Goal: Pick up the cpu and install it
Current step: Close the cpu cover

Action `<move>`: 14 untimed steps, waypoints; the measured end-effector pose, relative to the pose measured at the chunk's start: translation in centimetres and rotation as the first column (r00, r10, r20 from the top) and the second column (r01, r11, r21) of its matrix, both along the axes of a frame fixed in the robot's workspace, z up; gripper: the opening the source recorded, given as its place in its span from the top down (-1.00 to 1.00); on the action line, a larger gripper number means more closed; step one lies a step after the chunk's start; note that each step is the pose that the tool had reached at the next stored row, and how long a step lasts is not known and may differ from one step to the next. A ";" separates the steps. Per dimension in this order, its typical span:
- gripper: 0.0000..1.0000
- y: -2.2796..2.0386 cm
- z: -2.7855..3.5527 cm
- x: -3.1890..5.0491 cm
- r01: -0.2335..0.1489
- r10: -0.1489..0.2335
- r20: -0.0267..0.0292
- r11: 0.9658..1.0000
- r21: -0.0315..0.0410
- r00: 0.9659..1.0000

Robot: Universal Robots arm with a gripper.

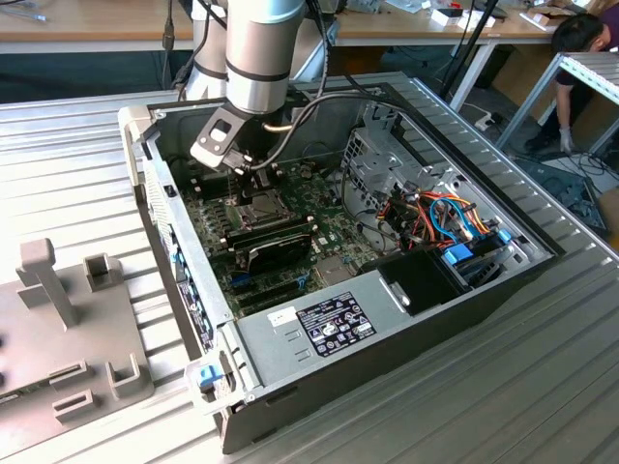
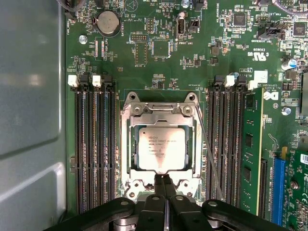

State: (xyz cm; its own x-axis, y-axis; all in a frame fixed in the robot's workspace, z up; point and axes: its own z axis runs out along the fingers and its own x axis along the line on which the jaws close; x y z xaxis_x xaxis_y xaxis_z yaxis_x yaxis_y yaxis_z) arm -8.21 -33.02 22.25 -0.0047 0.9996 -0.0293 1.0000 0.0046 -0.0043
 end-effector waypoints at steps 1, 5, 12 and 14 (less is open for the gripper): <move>0.79 0.00 0.00 0.04 0.000 0.000 0.000 1.000 0.000 1.000; 0.79 0.00 0.00 0.57 0.000 0.000 0.000 1.000 0.000 1.000; 0.79 0.00 0.00 0.78 0.000 0.000 0.000 1.000 0.000 1.000; 0.79 0.00 0.00 0.78 0.000 0.000 0.000 1.000 0.000 1.000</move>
